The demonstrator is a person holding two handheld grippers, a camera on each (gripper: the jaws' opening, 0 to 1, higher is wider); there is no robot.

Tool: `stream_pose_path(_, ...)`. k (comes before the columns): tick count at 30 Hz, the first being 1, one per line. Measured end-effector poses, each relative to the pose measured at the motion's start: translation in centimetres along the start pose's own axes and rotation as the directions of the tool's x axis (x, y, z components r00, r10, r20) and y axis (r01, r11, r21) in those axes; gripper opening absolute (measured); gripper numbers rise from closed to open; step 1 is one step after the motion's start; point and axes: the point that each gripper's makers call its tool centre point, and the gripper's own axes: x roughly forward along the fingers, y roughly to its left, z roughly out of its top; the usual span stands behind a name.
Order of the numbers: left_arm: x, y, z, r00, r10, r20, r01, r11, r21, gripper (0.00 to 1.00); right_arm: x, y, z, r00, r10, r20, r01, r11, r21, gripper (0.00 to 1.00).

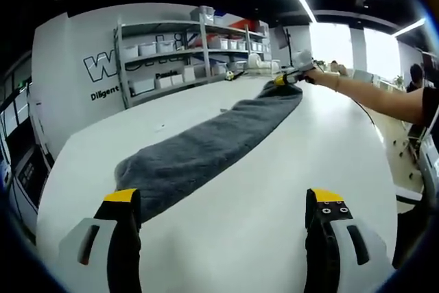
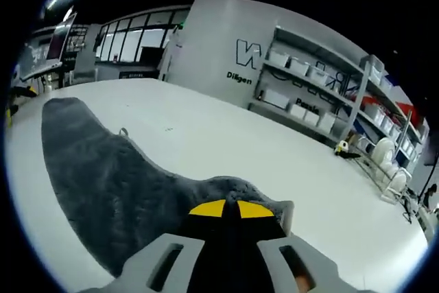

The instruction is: Open the folded towel by lifting each exposed corner and separating the folded layers until the towel lies flat within the target outline without major curled edges

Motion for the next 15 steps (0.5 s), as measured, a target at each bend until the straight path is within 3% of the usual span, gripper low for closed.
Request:
stream_pose_path(9,-0.2,-0.1,0.1,1.0,0.0,0.01,0.0,1.0,-0.004,0.99,-4.3,3.6,1.5,0.997,0.02,0.078,-0.013,0.996,-0.094,0.0)
stream_pose_path(15,-0.3,-0.5,0.1,1.0,-0.005,0.014,0.005,1.0,0.001,0.99,-7.5,5.6,1.8,0.991,0.028,0.13,-0.013,0.993,-0.114,0.0)
